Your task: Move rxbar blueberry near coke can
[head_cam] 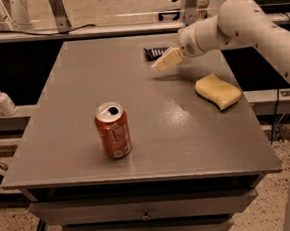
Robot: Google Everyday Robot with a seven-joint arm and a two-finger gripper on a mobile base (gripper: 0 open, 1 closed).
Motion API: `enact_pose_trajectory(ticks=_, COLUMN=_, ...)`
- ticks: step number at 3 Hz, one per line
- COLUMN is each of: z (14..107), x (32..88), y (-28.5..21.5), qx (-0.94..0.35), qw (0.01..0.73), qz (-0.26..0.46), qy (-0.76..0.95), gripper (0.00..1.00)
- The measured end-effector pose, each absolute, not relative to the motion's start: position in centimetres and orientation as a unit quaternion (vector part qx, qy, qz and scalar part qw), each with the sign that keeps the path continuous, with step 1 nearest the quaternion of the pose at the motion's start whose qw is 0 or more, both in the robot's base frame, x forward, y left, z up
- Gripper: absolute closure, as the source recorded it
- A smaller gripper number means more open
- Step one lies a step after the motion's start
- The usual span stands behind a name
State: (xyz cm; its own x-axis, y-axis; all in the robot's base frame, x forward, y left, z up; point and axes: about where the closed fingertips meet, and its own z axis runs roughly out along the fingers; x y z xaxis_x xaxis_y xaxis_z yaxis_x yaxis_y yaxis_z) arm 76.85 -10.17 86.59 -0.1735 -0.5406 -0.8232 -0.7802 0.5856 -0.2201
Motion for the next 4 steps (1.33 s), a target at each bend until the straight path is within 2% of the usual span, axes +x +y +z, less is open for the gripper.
enact_pose_trajectory(ticks=2, z=83.9, x=81.2, y=-9.7, qx=-0.412, qw=0.457, qz=0.116, qy=0.780, gripper=0.00)
enact_pose_trajectory(ticks=3, z=83.8, x=82.1, y=-10.1, qx=-0.403, qw=0.459, qz=0.111, qy=0.784, gripper=0.18)
enact_pose_trajectory(ticks=4, z=84.1, x=82.4, y=-10.5, qx=-0.398, qw=0.461, qz=0.107, qy=0.786, gripper=0.41)
